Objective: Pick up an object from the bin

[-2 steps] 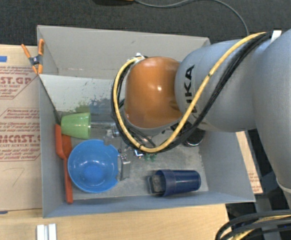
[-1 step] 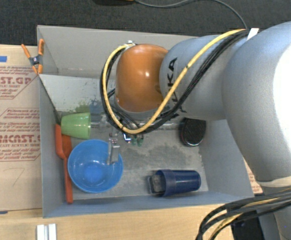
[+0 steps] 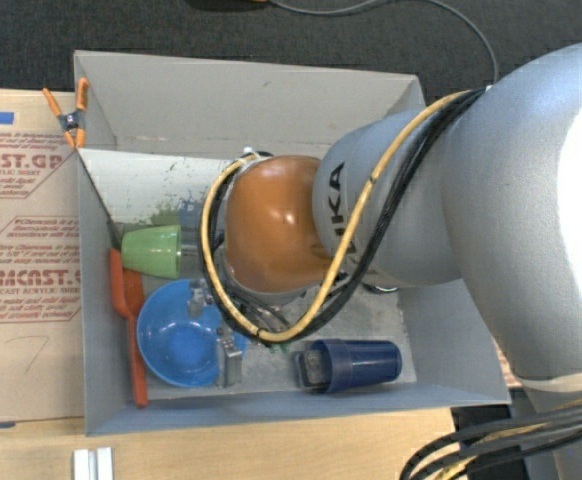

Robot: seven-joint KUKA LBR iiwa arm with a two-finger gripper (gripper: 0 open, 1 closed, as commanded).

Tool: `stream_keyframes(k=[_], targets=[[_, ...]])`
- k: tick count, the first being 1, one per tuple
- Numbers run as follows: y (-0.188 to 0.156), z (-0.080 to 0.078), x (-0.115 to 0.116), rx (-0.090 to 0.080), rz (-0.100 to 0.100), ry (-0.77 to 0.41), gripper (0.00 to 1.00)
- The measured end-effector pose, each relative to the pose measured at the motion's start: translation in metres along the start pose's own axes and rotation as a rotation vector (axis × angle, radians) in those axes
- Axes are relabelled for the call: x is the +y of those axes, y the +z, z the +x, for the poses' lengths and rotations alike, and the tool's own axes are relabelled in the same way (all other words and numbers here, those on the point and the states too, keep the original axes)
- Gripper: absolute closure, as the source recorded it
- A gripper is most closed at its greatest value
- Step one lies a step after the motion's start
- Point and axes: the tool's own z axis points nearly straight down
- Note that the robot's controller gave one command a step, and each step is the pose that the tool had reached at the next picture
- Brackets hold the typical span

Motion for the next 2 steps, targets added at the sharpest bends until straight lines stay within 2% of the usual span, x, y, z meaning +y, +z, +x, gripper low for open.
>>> stream_keyframes(k=[1, 2], targets=[[0.0110, -0.0207, -0.0477, -0.004, -0.002, 0.289, 0.00], [0.0173, -0.0228, -0.0422, 0.002, 0.000, 0.343, 0.00]])
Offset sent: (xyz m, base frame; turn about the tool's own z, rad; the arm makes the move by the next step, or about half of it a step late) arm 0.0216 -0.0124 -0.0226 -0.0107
